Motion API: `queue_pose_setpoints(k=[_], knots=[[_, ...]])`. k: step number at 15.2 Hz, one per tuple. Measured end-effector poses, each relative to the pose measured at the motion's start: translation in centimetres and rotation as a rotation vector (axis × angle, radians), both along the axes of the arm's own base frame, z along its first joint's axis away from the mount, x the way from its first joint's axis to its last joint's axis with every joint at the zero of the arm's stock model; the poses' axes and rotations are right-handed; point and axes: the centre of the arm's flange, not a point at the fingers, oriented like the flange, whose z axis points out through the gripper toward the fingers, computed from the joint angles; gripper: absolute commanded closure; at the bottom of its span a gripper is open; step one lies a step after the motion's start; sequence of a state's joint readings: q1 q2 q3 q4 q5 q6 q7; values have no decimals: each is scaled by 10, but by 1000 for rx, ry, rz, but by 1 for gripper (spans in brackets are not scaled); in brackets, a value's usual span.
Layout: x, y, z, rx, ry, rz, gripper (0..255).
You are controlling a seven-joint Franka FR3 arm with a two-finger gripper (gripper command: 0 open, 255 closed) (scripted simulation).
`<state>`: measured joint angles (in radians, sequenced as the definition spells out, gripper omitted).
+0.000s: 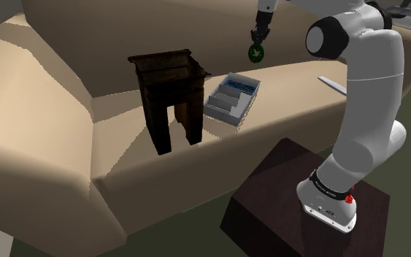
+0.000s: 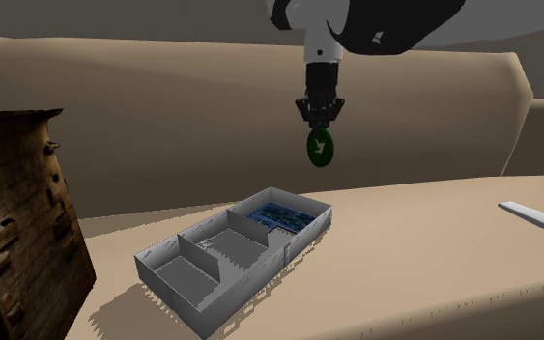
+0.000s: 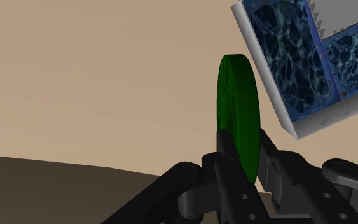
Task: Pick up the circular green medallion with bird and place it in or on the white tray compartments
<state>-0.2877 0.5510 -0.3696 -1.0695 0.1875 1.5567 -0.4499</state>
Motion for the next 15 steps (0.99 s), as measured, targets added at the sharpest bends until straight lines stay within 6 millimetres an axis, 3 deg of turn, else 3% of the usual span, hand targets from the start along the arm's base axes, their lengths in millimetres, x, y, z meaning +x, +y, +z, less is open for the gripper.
queue_pose_setpoints(k=[5, 15], knots=[[-10, 46, 8, 0, 0, -1, 255], [-41, 180, 15, 1, 0, 1, 255]])
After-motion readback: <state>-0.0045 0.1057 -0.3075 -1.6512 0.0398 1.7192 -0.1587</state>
